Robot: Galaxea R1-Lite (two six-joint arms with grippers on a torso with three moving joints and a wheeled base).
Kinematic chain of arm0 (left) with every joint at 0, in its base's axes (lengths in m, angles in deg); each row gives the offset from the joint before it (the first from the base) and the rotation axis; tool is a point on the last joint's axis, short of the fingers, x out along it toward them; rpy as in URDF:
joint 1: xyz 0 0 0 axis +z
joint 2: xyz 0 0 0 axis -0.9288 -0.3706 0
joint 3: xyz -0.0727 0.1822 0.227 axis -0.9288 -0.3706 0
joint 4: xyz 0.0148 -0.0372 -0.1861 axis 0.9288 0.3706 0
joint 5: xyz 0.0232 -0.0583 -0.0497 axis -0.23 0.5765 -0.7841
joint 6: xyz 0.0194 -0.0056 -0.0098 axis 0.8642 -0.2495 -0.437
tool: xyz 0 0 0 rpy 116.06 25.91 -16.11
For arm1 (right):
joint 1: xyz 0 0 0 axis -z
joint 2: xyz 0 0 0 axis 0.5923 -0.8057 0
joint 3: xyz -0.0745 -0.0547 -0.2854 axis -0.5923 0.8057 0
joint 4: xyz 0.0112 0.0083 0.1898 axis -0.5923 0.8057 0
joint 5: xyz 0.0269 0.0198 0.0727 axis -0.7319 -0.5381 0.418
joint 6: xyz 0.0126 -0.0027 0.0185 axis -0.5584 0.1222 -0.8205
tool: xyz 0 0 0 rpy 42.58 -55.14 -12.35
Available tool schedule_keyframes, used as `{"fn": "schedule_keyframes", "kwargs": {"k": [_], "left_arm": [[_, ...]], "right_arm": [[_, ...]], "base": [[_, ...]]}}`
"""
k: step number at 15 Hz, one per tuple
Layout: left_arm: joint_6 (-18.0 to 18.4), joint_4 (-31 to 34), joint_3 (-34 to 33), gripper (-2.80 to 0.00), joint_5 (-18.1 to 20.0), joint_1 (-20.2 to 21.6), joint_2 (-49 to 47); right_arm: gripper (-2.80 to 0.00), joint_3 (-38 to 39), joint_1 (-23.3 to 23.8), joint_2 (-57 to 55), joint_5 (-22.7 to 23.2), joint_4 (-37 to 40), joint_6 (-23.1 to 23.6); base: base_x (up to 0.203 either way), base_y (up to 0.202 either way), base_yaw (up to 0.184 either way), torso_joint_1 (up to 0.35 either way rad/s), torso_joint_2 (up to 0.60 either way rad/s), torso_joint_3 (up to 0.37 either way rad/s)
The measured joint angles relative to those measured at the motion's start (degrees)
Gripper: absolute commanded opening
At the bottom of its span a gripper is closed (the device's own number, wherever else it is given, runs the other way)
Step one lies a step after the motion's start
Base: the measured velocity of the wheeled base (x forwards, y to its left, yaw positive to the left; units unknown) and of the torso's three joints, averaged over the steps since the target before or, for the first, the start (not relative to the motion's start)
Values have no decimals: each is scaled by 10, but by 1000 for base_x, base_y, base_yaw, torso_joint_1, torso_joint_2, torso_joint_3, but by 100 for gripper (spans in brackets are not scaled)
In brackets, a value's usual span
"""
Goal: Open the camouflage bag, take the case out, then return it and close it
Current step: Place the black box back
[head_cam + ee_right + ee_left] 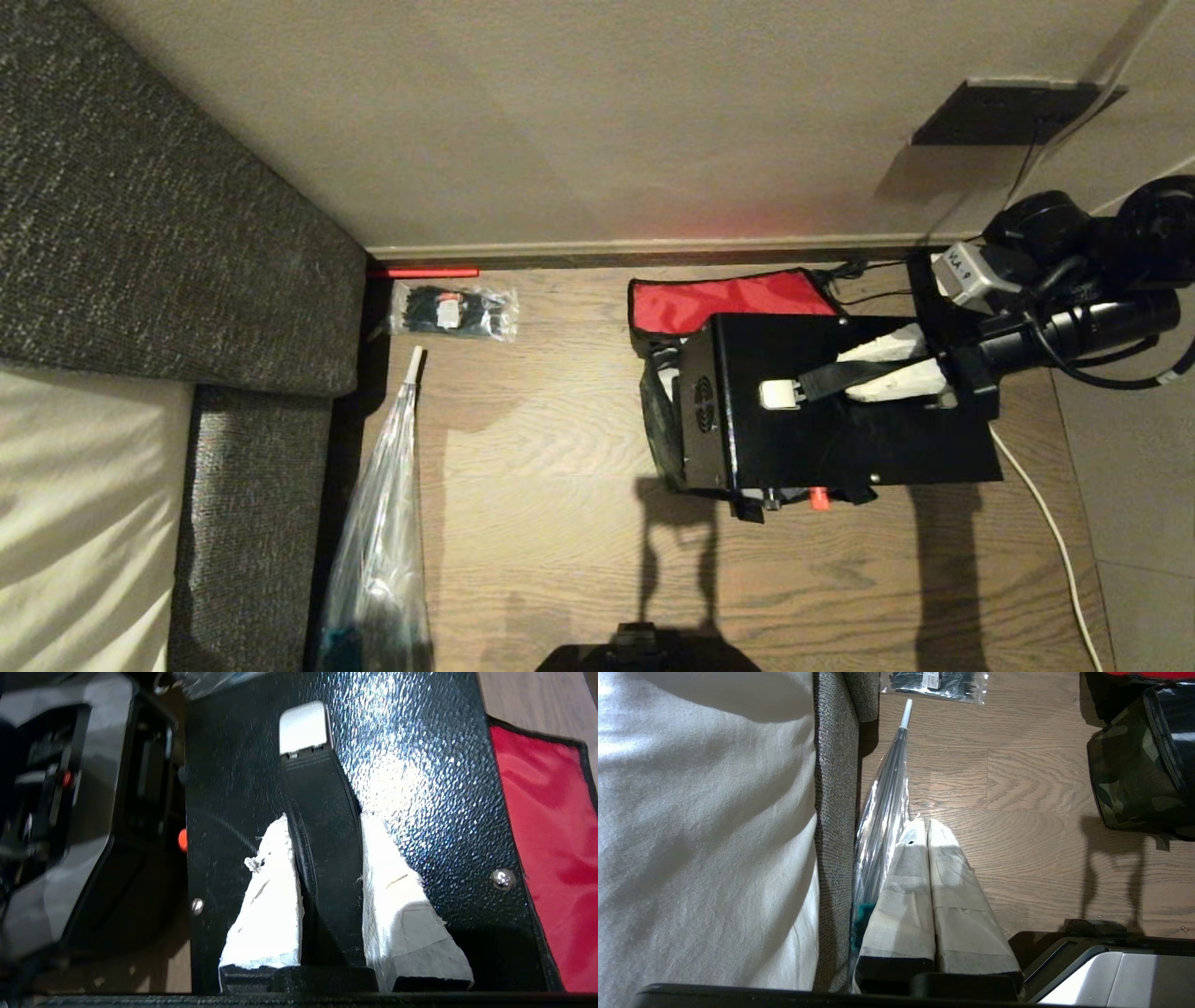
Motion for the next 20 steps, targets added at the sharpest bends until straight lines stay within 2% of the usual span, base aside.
{"fn": "schedule_keyframes", "kwargs": {"k": [3, 9, 20], "left_arm": [[0, 0, 0, -280, 0, 0, 0], [0, 0, 0, -280, 0, 0, 0], [0, 0, 0, -280, 0, 0, 0]], "right_arm": [[-280, -8, 5, -10, 0, 28, 33], [-280, -49, 15, -40, 2, 34, 36], [-280, -43, 28, -29, 0, 47, 31]], "base": [[0, 0, 0, 0, 0, 0], [0, 0, 0, 0, 0, 0], [0, 0, 0, 0, 0, 0]]}}
